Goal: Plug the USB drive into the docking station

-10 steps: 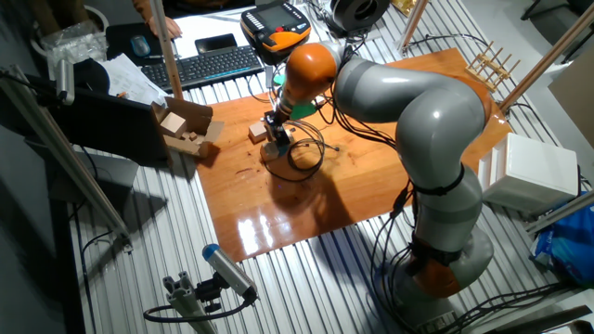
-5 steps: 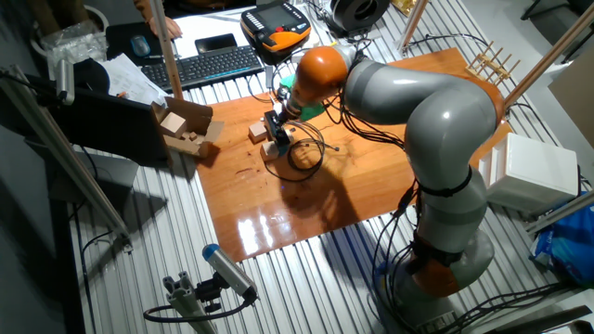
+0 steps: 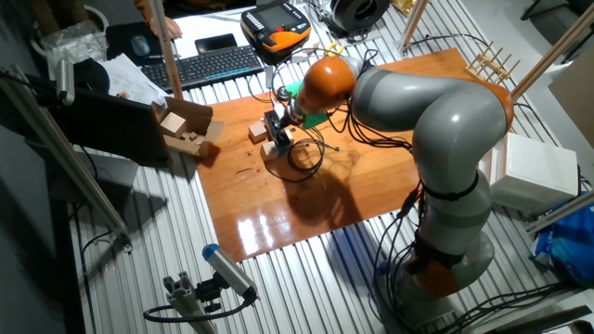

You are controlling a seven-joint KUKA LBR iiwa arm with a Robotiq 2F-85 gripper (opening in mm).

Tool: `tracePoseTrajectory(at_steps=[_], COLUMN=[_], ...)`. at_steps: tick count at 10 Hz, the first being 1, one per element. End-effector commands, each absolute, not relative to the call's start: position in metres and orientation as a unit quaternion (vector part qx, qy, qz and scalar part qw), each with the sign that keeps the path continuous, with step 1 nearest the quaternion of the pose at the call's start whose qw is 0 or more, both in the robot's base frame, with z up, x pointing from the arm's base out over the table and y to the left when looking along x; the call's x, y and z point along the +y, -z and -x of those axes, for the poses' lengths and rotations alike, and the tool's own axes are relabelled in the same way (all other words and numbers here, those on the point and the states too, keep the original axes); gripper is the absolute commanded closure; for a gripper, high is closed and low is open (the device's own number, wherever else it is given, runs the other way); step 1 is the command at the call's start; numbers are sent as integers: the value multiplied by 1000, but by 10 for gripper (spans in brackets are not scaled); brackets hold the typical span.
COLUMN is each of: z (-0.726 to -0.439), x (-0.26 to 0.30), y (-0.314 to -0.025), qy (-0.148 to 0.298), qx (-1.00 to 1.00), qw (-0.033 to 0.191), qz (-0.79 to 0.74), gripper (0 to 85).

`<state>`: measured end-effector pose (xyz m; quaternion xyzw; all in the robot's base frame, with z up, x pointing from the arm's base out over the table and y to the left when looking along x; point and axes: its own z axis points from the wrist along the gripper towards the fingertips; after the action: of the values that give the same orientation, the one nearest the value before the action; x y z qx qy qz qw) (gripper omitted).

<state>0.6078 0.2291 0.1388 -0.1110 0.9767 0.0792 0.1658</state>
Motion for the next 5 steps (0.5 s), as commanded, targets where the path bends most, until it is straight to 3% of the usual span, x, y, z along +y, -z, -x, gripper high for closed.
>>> tracePoseTrajectory(at_steps=[1,5], z=[-608,-607], x=[231,229], y=[-139,-133], qy=[-79,-76], qx=[976,974], qw=[169,179], qz=[110,114], gripper=[850,850])
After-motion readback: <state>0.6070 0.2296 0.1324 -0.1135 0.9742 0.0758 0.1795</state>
